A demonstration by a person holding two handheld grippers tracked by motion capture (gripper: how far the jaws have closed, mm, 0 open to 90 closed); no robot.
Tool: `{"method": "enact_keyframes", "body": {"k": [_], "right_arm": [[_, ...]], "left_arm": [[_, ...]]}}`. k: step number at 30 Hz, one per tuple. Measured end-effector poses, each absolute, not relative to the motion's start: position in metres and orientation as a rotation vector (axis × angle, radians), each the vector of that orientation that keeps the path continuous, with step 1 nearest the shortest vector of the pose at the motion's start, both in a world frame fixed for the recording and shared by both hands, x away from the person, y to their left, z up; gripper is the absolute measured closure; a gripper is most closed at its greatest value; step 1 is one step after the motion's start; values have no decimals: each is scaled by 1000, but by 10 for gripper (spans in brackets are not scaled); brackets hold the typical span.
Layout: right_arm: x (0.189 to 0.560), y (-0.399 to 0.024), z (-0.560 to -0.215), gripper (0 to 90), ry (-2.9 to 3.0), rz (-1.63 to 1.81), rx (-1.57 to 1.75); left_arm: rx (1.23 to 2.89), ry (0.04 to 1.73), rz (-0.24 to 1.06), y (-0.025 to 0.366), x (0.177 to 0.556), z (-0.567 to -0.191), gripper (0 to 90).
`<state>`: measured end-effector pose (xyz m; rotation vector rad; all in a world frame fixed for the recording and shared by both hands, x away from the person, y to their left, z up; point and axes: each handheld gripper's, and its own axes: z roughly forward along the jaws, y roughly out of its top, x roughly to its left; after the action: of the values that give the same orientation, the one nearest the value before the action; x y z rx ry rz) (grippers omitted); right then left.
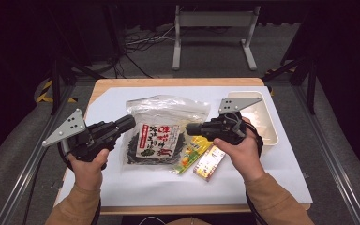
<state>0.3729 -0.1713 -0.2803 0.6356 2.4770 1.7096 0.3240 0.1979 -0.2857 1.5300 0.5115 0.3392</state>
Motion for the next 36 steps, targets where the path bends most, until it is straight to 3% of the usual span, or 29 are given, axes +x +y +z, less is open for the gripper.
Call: {"method": "enact_keyframes", "body": {"k": [19, 28, 36], "right_arm": [[376, -198, -245, 866, 2420, 1593, 759], [384, -216, -230, 866, 2373, 1498, 824], [392, -231, -220, 865, 2338, 1436, 872]], "left_arm": [[1511, 547, 291, 201, 332, -291, 674], [1532, 588, 293, 203, 341, -299, 648], [1565, 618, 361, 204, 351, -310, 591]]}}
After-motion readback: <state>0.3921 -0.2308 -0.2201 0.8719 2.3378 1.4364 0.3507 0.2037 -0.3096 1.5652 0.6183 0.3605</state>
